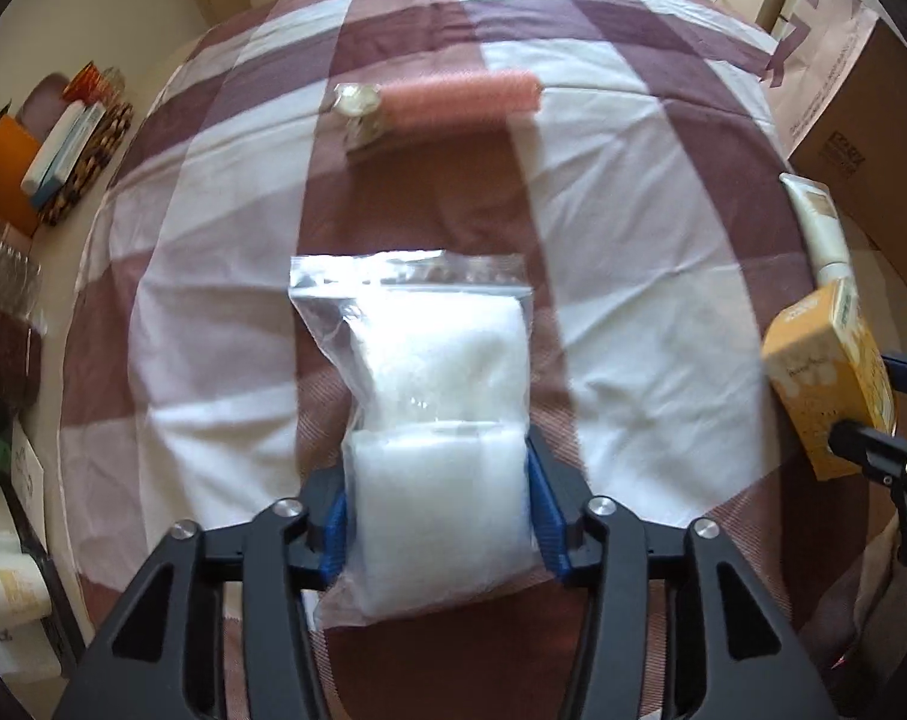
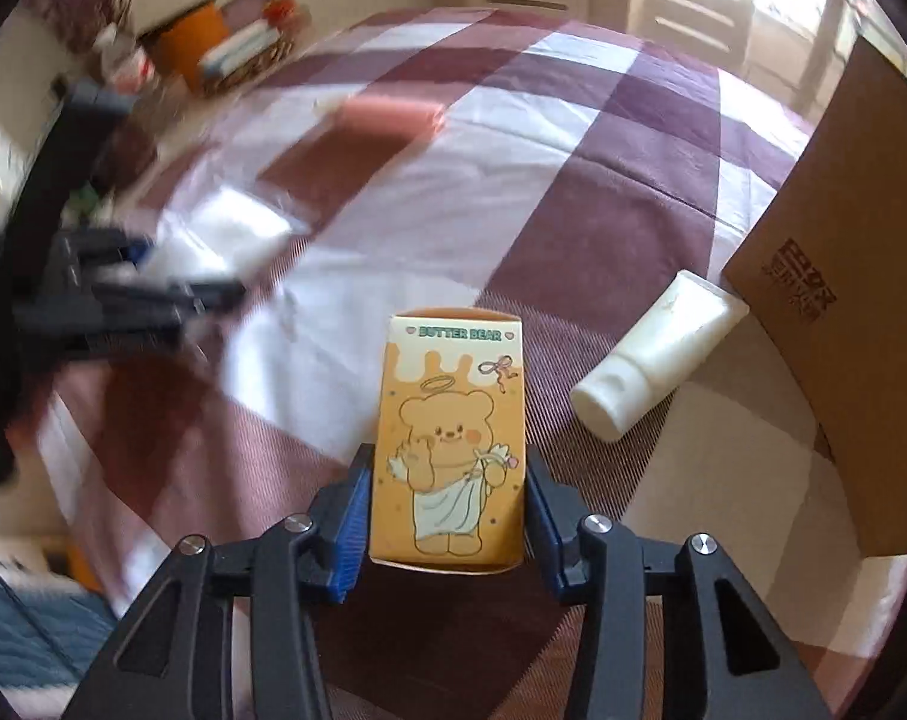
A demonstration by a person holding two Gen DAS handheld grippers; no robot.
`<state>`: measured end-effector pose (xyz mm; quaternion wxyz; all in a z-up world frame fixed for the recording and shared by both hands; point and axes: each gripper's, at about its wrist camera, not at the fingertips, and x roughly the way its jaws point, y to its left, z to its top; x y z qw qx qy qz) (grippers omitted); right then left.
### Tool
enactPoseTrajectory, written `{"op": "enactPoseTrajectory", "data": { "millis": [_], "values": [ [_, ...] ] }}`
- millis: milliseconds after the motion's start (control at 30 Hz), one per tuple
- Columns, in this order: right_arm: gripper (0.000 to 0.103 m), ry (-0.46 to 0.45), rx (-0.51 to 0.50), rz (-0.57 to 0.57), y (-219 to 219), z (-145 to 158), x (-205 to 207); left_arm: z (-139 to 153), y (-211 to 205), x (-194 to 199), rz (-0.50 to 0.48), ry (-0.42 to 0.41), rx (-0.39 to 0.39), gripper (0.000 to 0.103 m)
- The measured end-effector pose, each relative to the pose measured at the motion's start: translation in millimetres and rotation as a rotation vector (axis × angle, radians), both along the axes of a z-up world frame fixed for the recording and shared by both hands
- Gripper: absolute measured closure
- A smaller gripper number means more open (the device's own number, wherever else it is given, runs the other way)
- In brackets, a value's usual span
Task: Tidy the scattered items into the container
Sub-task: 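Carry the cotton bag with the left tool while the right tool carries the Butter Bear box over the box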
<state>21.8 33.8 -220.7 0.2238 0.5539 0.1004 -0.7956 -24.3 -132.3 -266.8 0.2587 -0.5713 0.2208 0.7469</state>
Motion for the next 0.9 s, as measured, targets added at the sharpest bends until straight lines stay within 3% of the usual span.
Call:
{"op": "enactPoseTrajectory", "data": {
  "millis": [100, 167, 300, 333, 400, 467, 633, 767, 900],
  "values": [
    [0.050, 0.004, 0.004, -0.026, -4.2, -4.6, -1.5, 0.1, 2.8, -6.1, 0.019, -0.007, -0.002, 0.041],
    [0.045, 0.003, 0.016, -0.053, -6.0, -8.0, -5.8, -0.6, 7.4, -10.2, 0.018, -0.004, -0.011, 0.028],
    [0.045, 0.027, 0.025, -0.041, -8.7, -12.8, -2.6, -3.9, 12.9, -15.8, 0.019, 0.003, -0.019, 0.023],
    [0.045, 0.015, 0.023, -0.032, -9.6, -16.2, -2.8, -3.7, 12.4, -15.9, 0.025, -0.008, -0.012, 0.027],
    [0.057, 0.015, 0.025, -0.031, -7.8, -16.3, -1.5, -1.3, 10.8, -12.9, 0.028, -0.033, 0.013, 0.048],
    [0.057, -0.030, -0.006, -0.045, -2.2, -13.4, -0.6, 2.7, 10.8, -4.9, 0.029, -0.024, -0.008, 0.063],
    [0.058, -0.070, -0.069, -0.138, 25.5, 11.5, 6.5, 18.5, 8.4, 22.6, 0.048, -0.037, -0.026, 0.069],
    [0.058, 0.007, -0.065, -0.213, 54.3, 51.2, 11.7, 41.7, 18.1, 38.2, 0.060, -0.006, -0.043, 0.069],
    [0.058, 0.104, -0.070, -0.263, 80.4, 94.7, 11.7, 80.2, 41.8, 44.1, 0.053, 0.041, 0.010, 0.069]
  ]
}}
